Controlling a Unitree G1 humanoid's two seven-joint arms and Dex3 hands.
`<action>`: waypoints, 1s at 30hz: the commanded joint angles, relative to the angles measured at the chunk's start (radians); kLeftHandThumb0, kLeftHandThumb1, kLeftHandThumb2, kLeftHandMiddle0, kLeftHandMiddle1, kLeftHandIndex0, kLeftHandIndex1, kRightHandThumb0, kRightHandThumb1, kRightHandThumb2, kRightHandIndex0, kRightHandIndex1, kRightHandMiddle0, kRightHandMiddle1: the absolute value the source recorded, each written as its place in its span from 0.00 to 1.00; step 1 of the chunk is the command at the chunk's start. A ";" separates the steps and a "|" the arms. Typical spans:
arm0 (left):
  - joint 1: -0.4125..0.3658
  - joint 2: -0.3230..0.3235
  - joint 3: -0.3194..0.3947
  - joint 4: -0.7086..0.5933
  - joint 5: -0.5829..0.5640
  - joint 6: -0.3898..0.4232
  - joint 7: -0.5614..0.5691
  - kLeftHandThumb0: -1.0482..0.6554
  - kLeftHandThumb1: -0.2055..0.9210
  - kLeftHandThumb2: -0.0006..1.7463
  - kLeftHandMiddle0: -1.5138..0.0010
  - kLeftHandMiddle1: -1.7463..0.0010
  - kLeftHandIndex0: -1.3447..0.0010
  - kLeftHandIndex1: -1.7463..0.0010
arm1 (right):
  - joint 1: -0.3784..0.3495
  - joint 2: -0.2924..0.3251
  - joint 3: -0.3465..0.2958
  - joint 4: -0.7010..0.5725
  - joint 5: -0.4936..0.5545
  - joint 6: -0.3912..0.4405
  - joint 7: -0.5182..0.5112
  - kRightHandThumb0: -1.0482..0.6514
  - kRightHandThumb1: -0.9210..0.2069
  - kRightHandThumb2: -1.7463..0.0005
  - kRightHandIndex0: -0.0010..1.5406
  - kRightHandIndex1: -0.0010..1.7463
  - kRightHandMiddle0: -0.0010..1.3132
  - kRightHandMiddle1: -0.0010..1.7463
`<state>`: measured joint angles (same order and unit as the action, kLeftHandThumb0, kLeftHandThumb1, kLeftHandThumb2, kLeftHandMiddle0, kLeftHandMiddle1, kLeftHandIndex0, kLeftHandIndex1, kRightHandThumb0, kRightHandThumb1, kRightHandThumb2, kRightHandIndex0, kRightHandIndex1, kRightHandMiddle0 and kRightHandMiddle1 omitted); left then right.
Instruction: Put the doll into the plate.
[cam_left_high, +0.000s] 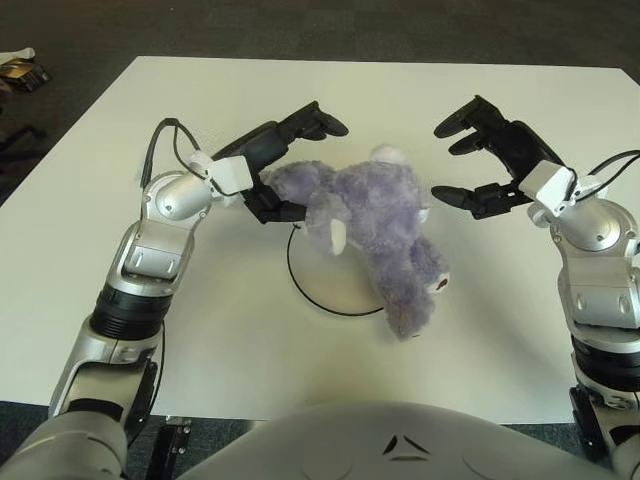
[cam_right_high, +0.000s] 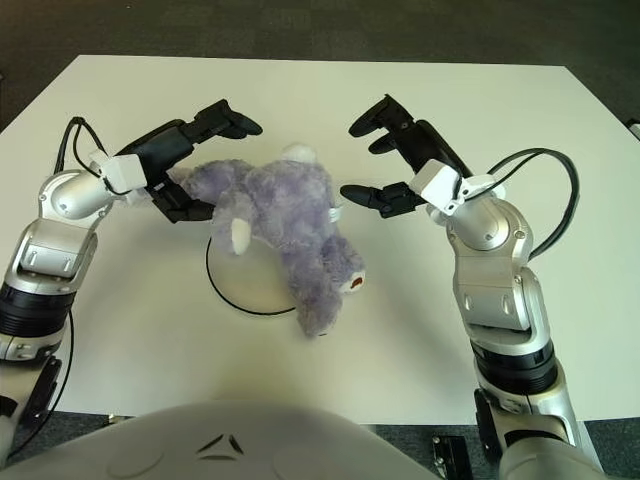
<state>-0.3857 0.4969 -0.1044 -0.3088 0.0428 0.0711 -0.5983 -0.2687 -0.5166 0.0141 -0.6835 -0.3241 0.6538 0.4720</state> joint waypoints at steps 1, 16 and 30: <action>-0.025 0.020 0.034 -0.014 -0.027 0.034 -0.012 0.47 0.26 0.66 1.00 0.70 1.00 0.49 | -0.015 -0.019 -0.026 -0.008 0.016 0.041 0.012 0.15 0.28 0.62 0.09 0.56 0.00 0.65; -0.111 0.097 0.175 0.048 0.006 0.095 0.056 0.34 0.32 0.61 0.92 0.60 1.00 0.45 | -0.120 0.079 -0.298 0.140 0.428 0.146 0.070 0.28 0.53 0.45 0.12 0.65 0.00 0.74; -0.174 0.082 0.306 0.117 -0.148 0.198 0.113 0.39 0.46 0.62 0.94 0.50 1.00 0.35 | -0.160 -0.037 -0.279 0.171 0.433 0.179 0.001 0.34 0.53 0.41 0.05 0.61 0.00 0.75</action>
<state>-0.5262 0.5786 0.1676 -0.1725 -0.0820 0.2476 -0.5140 -0.4320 -0.5478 -0.2745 -0.5254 0.1082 0.8467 0.4960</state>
